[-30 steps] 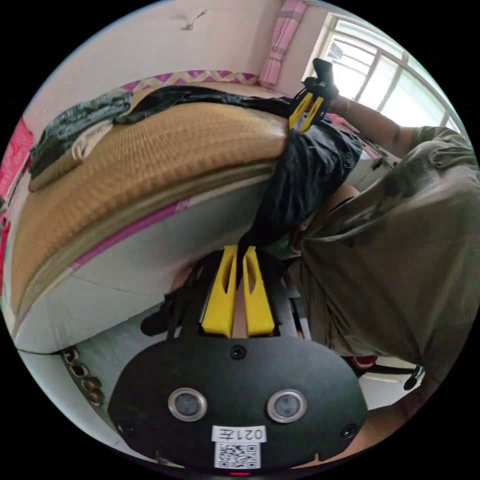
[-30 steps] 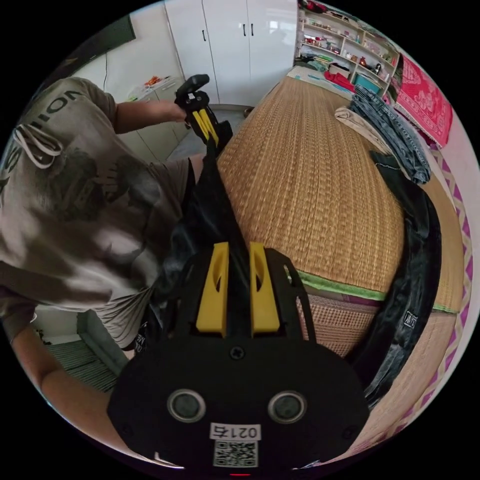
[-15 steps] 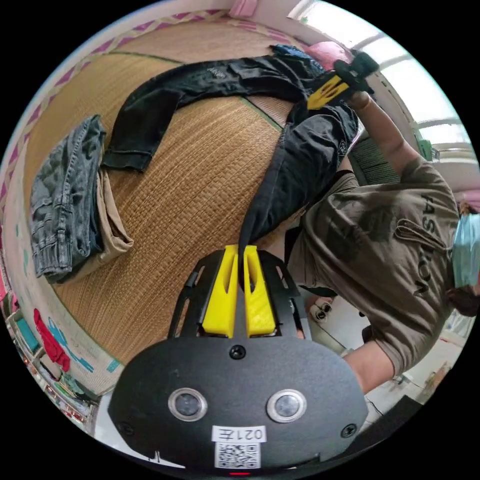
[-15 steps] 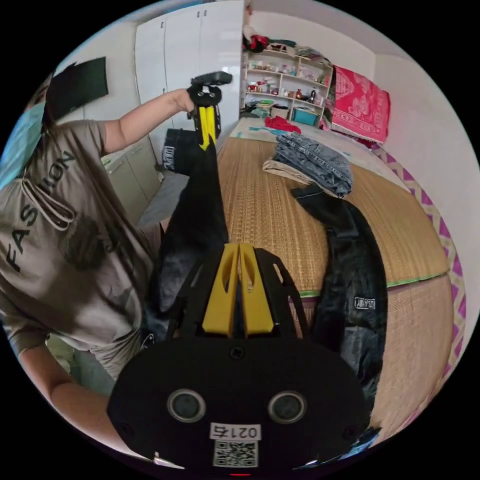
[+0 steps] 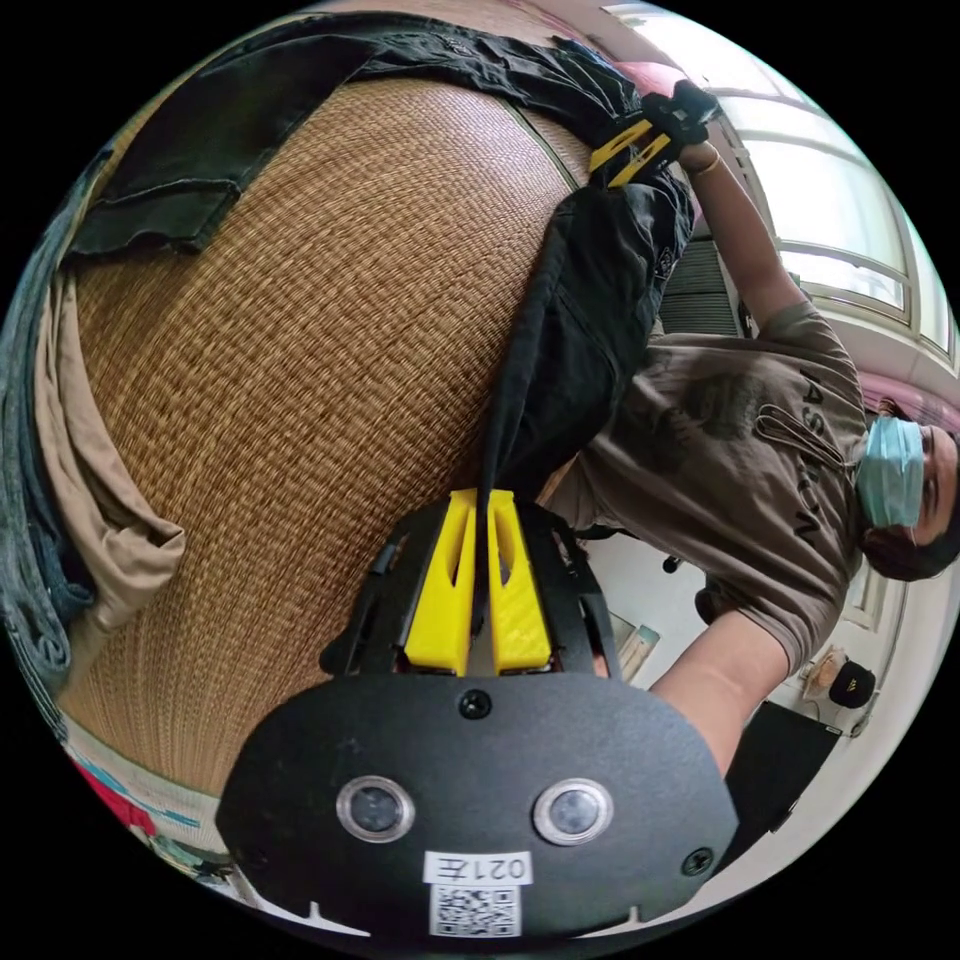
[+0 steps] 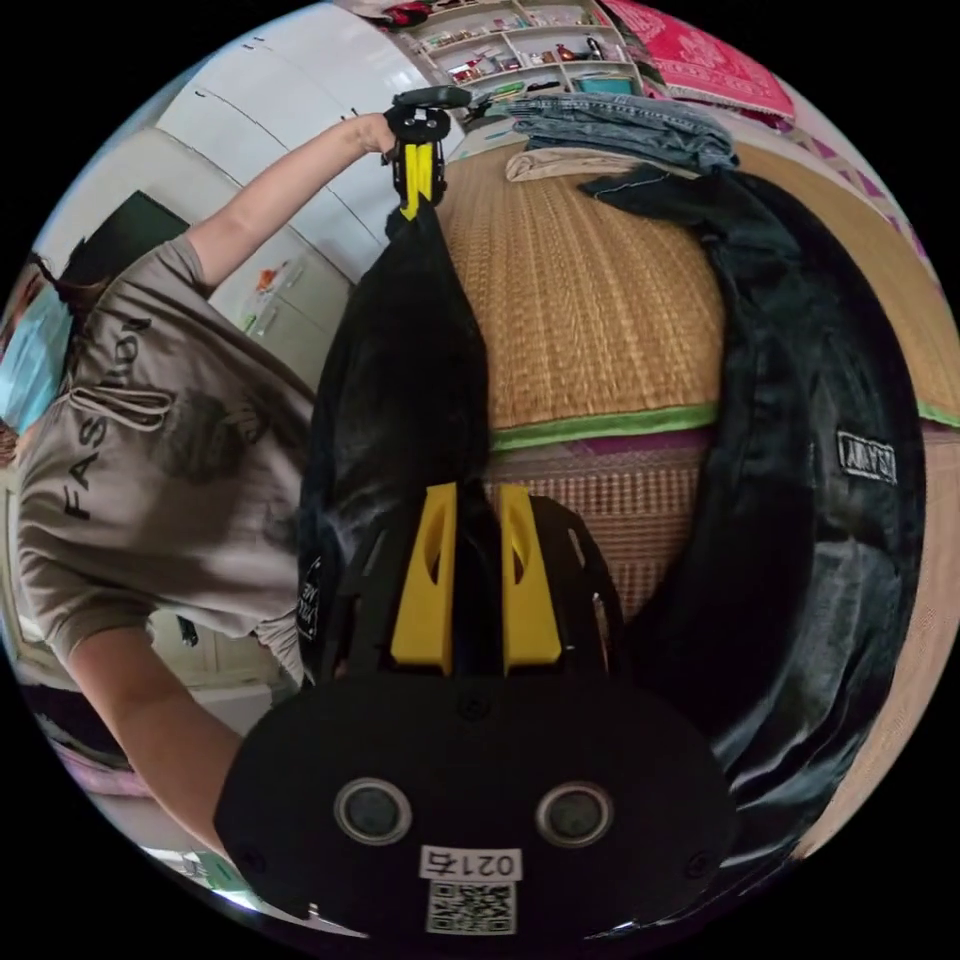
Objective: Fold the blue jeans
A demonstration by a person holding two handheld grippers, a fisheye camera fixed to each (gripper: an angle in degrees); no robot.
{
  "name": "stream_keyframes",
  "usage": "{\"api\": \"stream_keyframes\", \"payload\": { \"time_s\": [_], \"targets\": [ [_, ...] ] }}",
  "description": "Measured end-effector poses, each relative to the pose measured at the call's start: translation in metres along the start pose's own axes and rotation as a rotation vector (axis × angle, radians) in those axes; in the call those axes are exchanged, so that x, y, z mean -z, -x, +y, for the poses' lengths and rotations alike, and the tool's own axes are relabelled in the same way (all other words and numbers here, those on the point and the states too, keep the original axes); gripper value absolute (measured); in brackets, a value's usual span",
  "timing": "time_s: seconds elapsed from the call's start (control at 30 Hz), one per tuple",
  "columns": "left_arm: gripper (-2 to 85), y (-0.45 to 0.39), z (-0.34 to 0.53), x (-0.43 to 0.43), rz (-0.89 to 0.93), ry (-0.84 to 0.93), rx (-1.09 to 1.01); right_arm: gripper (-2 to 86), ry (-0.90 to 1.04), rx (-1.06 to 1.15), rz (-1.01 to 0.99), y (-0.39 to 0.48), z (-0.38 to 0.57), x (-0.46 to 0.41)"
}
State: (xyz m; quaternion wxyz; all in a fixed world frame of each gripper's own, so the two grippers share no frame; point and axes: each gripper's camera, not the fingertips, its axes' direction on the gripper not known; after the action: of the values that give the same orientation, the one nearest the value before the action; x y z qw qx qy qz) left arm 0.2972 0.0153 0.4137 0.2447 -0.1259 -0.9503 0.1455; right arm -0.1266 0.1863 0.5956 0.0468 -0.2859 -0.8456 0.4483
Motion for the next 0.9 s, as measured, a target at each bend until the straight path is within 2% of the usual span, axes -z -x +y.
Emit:
{"api": "stream_keyframes", "payload": {
  "time_s": [0.13,0.17,0.23,0.3,0.37,0.43,0.5,0.53,0.7,0.77,0.83,0.9],
  "targets": [
    [-0.8,0.002,-0.009,-0.006,-0.015,0.031,-0.018,5.2,0.158,-0.026,0.012,-0.019,0.032,-0.011],
    [-0.8,0.003,-0.011,-0.008,-0.015,0.036,-0.018,4.3,0.119,-0.017,0.031,-0.018,0.040,-0.009],
    [-0.7,0.004,-0.012,-0.007,-0.022,0.036,-0.013,1.1,0.166,0.015,0.025,-0.016,0.047,-0.012],
    [-0.7,0.002,-0.012,0.000,-0.057,0.007,-0.016,0.1,0.155,-0.026,0.127,-0.017,0.054,0.001],
    [-0.5,0.003,-0.010,0.010,-0.107,-0.083,-0.005,-0.2,0.029,-0.085,0.261,-0.021,0.073,0.038],
    [-0.1,0.018,-0.012,0.003,-0.125,-0.138,0.055,0.1,-0.037,-0.155,0.292,-0.035,0.088,0.053],
    [1.0,0.038,-0.013,-0.017,-0.108,-0.149,0.128,1.0,0.002,-0.236,0.333,-0.057,0.101,0.039],
    [1.7,0.045,-0.003,-0.020,-0.039,-0.198,0.134,2.1,0.072,-0.272,0.331,-0.071,0.109,0.018],
    [6.2,0.041,0.075,-0.020,-0.062,-0.440,0.235,7.9,-0.230,-0.408,0.283,-0.071,0.182,0.074],
    [6.9,0.004,0.101,-0.007,-0.148,-0.653,0.161,8.4,-0.363,-0.423,0.300,-0.054,0.222,0.106],
    [7.5,-0.023,0.100,-0.005,-0.227,-0.739,0.128,7.5,-0.458,-0.426,0.349,-0.036,0.247,0.125],
    [8.1,-0.039,0.082,-0.012,-0.316,-0.745,0.155,6.3,-0.536,-0.418,0.366,-0.018,0.267,0.136]
  ]
}}
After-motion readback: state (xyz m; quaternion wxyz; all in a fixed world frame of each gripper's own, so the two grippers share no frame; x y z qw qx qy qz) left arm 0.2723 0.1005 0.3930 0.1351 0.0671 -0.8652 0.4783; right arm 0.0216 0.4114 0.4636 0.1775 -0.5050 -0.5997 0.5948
